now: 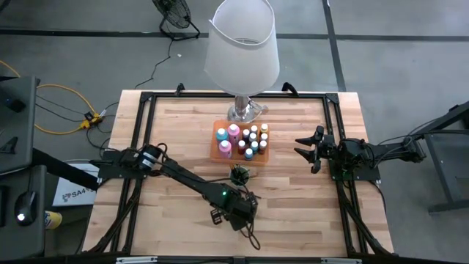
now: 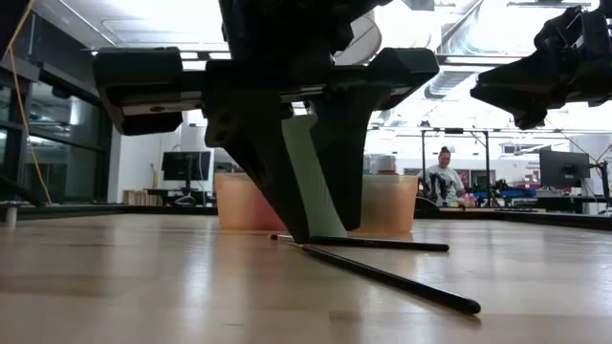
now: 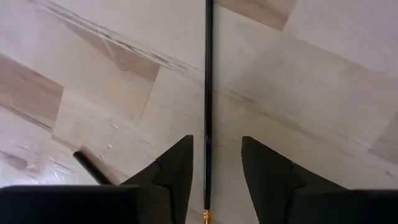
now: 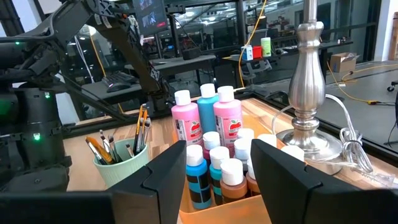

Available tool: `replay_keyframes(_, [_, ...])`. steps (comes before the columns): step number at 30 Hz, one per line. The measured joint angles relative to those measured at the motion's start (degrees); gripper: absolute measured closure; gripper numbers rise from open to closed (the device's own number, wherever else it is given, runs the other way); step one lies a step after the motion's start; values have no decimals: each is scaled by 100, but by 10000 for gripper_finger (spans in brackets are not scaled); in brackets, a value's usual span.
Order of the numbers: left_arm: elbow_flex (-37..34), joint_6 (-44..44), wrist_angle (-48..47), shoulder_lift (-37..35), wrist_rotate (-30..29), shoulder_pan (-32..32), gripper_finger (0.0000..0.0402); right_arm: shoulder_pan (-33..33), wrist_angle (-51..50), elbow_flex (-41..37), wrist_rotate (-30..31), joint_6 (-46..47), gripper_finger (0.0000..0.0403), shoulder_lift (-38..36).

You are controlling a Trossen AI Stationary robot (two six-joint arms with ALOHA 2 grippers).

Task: Pick & Place Paint Supplies
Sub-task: Put the gray paintbrushes into the green cup

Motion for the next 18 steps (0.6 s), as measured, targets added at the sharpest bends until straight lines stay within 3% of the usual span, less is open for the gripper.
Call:
replay_keyframes(7, [-11, 135, 206, 116, -41, 37, 302, 2, -2, -1, 0, 0, 229, 0])
replay_keyframes(18, [13, 96, 243, 293, -114, 37, 304, 2, -2, 0, 0, 0, 229, 0])
